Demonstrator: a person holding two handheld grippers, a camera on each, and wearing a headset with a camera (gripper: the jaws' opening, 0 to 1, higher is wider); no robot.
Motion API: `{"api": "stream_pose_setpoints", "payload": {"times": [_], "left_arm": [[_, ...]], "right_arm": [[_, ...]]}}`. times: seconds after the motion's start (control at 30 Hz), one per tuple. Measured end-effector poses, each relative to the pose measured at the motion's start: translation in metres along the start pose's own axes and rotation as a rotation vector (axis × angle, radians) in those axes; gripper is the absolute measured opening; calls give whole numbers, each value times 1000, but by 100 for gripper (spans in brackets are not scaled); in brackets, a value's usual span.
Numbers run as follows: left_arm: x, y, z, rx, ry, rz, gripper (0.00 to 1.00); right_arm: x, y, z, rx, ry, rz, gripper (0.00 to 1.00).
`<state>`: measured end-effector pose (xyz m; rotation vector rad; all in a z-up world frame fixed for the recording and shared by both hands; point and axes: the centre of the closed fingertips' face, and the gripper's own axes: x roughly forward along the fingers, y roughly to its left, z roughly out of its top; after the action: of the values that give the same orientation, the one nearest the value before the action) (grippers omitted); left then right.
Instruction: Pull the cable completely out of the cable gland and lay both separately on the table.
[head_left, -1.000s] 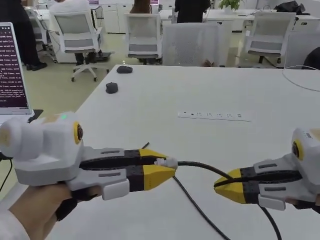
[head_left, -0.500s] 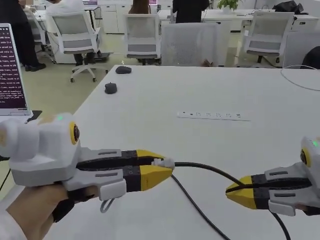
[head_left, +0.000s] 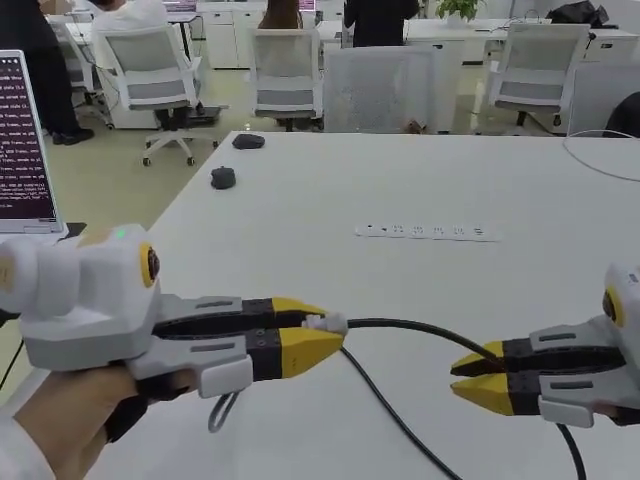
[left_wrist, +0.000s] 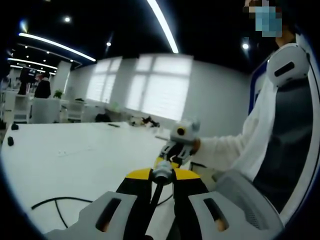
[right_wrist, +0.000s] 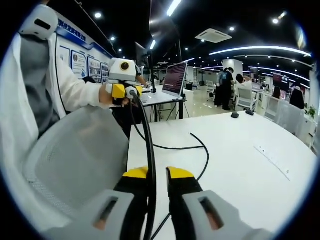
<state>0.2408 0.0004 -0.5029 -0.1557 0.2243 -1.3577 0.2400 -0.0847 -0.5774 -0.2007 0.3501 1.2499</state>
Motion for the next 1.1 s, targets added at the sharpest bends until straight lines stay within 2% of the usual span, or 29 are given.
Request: {"api": "stream_pose_setpoints", "payload": {"times": [0.17, 0.27, 0.33, 0.43, 0.6, 0.7, 1.1], "left_arm": [[8, -1, 0, 6, 10, -12, 16], [13, -3, -1, 10, 20, -22, 16], [16, -4, -2, 13, 27, -27, 16], [19, -6, -4, 24, 39, -33, 16], [22, -7, -5, 25, 46, -39, 16], [22, -5, -5, 21, 48, -34, 16], [22, -7, -8, 16, 56, -44, 16]], "right_arm": [[2, 4, 36, -55, -71, 17, 17], [6, 13, 57, -98, -107, 47, 18], [10, 18, 69, -125, -127, 62, 18], [14, 23, 78, -144, -135, 85, 18], [24, 27, 80, -164, -131, 110, 13], [25, 33, 78, -172, -130, 139, 4], [25, 34, 73, -173, -133, 155, 3]]}}
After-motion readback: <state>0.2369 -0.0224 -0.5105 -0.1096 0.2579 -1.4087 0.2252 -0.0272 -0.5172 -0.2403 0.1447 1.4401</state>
